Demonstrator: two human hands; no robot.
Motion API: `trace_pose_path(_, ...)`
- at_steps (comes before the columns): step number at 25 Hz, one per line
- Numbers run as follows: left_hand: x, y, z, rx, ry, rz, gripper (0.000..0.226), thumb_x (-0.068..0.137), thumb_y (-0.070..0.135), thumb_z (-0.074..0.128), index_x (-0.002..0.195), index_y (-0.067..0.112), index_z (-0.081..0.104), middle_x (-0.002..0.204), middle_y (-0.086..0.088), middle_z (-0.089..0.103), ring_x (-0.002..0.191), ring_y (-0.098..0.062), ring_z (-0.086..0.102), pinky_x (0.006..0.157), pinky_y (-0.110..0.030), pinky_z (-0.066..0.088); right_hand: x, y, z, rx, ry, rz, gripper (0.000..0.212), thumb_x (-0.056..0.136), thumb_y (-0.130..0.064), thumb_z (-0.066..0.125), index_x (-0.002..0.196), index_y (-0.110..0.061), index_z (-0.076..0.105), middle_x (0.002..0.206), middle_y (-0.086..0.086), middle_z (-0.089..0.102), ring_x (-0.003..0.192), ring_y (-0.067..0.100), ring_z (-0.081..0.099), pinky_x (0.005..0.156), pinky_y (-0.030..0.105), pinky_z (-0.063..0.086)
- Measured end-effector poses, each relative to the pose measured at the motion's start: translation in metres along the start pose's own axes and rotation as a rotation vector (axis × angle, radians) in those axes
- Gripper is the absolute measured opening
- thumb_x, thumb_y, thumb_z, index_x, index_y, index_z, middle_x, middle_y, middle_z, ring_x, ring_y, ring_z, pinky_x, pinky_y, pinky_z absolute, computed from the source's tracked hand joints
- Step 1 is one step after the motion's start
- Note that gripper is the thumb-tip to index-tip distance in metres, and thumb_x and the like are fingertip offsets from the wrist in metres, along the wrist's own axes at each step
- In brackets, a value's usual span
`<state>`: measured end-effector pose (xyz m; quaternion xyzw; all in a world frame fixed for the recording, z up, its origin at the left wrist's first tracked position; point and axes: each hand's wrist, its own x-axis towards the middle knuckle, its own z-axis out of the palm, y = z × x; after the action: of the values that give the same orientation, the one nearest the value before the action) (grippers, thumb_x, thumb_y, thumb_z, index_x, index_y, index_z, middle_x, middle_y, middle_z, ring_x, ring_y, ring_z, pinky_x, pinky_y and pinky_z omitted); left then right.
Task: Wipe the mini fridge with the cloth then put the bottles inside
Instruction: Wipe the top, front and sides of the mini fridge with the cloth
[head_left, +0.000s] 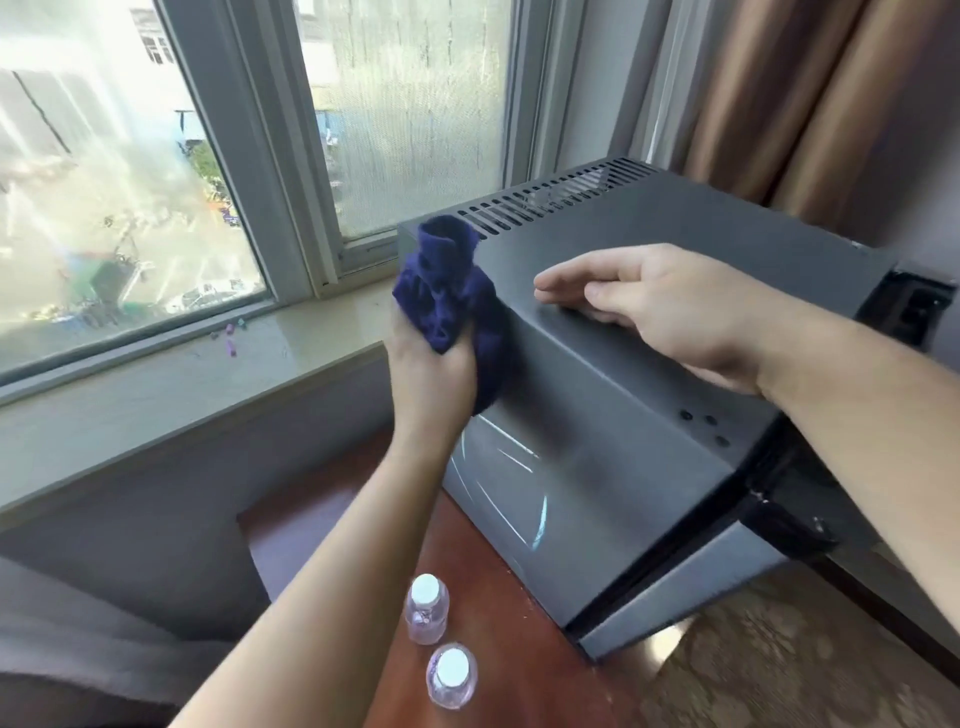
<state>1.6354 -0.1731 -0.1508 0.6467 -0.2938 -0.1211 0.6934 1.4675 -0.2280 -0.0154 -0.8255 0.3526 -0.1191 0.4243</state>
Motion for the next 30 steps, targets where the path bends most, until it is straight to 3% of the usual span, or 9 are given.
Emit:
trace_pose_path(3, -0.083, 0.025, 0.007, 0.062, -0.173, 0.120, 0.059, 0.084, 0.020, 0.074, 0.137, 0.027, 0.048, 0.122, 0.007, 0.049, 0.112, -0.008, 0.055, 0.100, -0.024, 0.044, -0.003, 0.001, -0.012, 0.064, 0.020, 0.021, 0.037, 0.108, -0.006, 0.038, 0.116, -0.021, 0.070, 0.125, 0.009, 0.073, 0.125, 0.021, 0.064, 0.110, 0.031, 0.047)
trace_pose_path(6, -0.123, 0.051, 0.007, 0.251, -0.347, 0.292, 0.067, 0.076, 0.025, 0.077, 0.133, 0.041, 0.047, 0.121, 0.012, 0.043, 0.114, -0.014, 0.057, 0.087, -0.034, 0.054, -0.010, -0.008, -0.021, -0.012, 0.032, 0.026, 0.032, 0.109, -0.025, 0.041, 0.121, -0.027, 0.070, 0.123, -0.008, 0.073, 0.118, 0.008, 0.066, 0.106, 0.030, 0.047)
trace_pose_path(9, -0.105, 0.072, 0.002, 0.445, -0.350, 0.353, 0.056, 0.079, 0.041, 0.074, 0.128, 0.047, 0.048, 0.115, 0.013, 0.045, 0.108, -0.013, 0.056, 0.076, -0.036, 0.053, -0.017, -0.016, -0.025, -0.054, 0.023, 0.002, 0.036, 0.107, -0.042, 0.040, 0.120, -0.030, 0.071, 0.123, -0.010, 0.071, 0.116, 0.006, 0.063, 0.105, 0.029, 0.045)
trace_pose_path(15, 0.039, 0.026, -0.015, 0.249, -0.072, 0.117, 0.032, 0.087, 0.030, 0.067, 0.117, 0.020, 0.060, 0.107, -0.010, 0.064, 0.097, -0.021, 0.061, 0.086, -0.028, 0.050, -0.014, -0.014, -0.007, -0.454, 0.095, 0.009, 0.048, 0.104, -0.051, 0.036, 0.118, -0.016, 0.066, 0.119, 0.003, 0.072, 0.118, 0.025, 0.061, 0.103, 0.038, 0.045)
trace_pose_path(17, 0.060, 0.014, -0.011, 0.129, 0.032, 0.027, 0.024, 0.092, 0.022, 0.063, 0.115, 0.023, 0.058, 0.110, -0.004, 0.067, 0.095, -0.017, 0.061, 0.080, -0.021, 0.044, -0.008, -0.013, 0.006, -0.515, 0.068, -0.023, 0.039, 0.104, -0.044, 0.039, 0.110, -0.019, 0.068, 0.111, 0.001, 0.072, 0.111, 0.027, 0.062, 0.095, 0.036, 0.048)
trace_pose_path(21, 0.071, -0.009, 0.002, -0.045, 0.168, -0.092, 0.034, 0.094, 0.021, 0.058, 0.125, 0.033, 0.052, 0.116, 0.008, 0.061, 0.109, -0.019, 0.059, 0.093, -0.022, 0.038, 0.002, -0.013, 0.010, -0.541, 0.139, -0.015, 0.028, 0.099, -0.036, 0.048, 0.107, -0.028, 0.074, 0.109, 0.000, 0.075, 0.109, 0.027, 0.064, 0.095, 0.033, 0.051)
trace_pose_path(23, 0.071, -0.019, 0.003, -0.009, 0.194, -0.098, 0.045, 0.093, 0.024, 0.055, 0.138, 0.023, 0.051, 0.125, 0.004, 0.062, 0.119, -0.023, 0.059, 0.098, -0.024, 0.038, 0.002, -0.013, 0.010, -0.535, 0.148, 0.005, 0.027, 0.099, -0.035, 0.050, 0.106, -0.030, 0.075, 0.108, -0.002, 0.076, 0.110, 0.025, 0.063, 0.094, 0.030, 0.049)
trace_pose_path(26, 0.037, -0.031, 0.008, 0.118, 0.166, -0.129, 0.044, 0.094, 0.019, 0.052, 0.138, 0.014, 0.052, 0.132, -0.014, 0.062, 0.122, -0.031, 0.058, 0.089, -0.021, 0.036, -0.001, -0.013, 0.016, -0.509, 0.163, 0.002, 0.026, 0.097, -0.034, 0.053, 0.110, -0.033, 0.075, 0.109, -0.006, 0.076, 0.114, 0.023, 0.061, 0.100, 0.029, 0.049)
trace_pose_path(30, -0.085, -0.048, 0.017, 0.116, -0.046, -0.260, 0.040, 0.092, 0.022, 0.057, 0.127, 0.038, 0.049, 0.126, -0.004, 0.063, 0.117, -0.029, 0.059, 0.101, -0.040, 0.046, -0.005, -0.007, 0.020, -0.460, 0.185, 0.016, 0.028, 0.098, -0.031, 0.053, 0.119, -0.033, 0.072, 0.120, -0.006, 0.074, 0.122, 0.020, 0.060, 0.107, 0.029, 0.046)
